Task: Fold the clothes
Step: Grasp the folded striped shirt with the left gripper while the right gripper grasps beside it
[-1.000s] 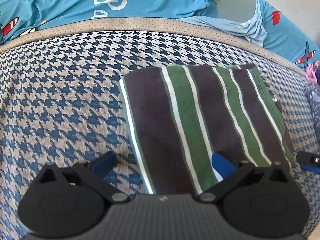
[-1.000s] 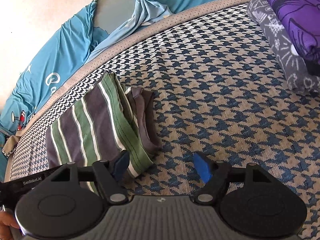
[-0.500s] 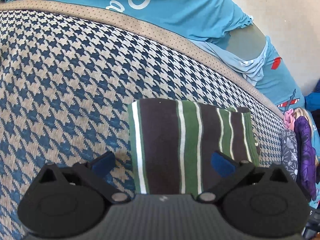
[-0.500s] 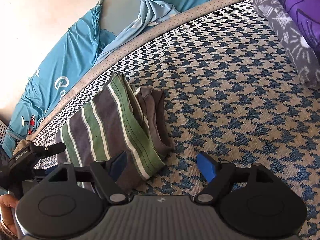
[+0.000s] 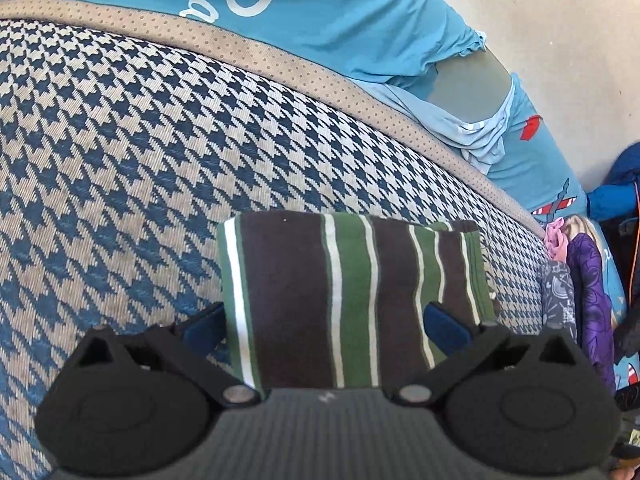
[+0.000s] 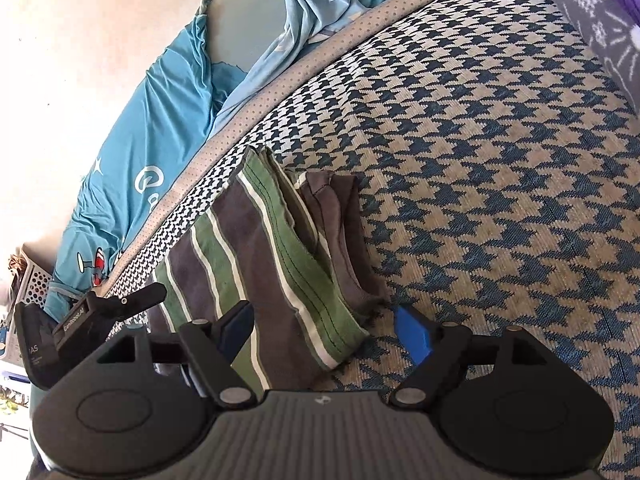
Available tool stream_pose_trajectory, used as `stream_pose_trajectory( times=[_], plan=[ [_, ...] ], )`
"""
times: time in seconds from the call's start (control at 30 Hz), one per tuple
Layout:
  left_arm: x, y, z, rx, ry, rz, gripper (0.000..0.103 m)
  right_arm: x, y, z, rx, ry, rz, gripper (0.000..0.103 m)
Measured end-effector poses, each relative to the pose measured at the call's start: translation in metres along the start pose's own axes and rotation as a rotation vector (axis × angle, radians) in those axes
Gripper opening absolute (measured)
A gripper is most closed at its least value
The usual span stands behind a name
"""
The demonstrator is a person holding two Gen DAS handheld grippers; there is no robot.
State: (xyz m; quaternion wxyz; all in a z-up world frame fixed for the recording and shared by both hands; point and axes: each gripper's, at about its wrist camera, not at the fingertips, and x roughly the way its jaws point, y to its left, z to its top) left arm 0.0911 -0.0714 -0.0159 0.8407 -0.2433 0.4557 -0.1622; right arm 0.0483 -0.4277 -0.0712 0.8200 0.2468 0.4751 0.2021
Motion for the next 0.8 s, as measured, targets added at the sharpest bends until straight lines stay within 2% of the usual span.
stream_pose_trajectory(
  times=[0.2, 0.37, 0.53, 0.7, 0.8],
  plan=[
    [0.003, 0.000, -0.001, -0.014, -0.010, -0.031, 0.103, 0.008, 0.004, -0.001, -0.025, -0.002, 0.016, 0.078],
    [0.001, 0.010, -0.002, -0.057, -0.020, -0.084, 0.103, 0.013, 0.010, -0.003, -0.080, -0.009, 0.007, 0.068],
    [0.003, 0.008, -0.005, -0.030, -0.018, -0.110, 0.102, 0.017, 0.013, -0.003, -0.103, -0.017, 0.008, 0.054],
    [0.006, 0.001, -0.008, 0.015, -0.025, -0.085, 0.100, 0.020, 0.010, -0.002, -0.101, -0.020, 0.023, 0.049],
    [0.004, -0.002, -0.010, 0.040, -0.030, -0.054, 0.089, 0.023, 0.011, -0.003, -0.122, -0.023, 0.024, 0.049]
  ],
)
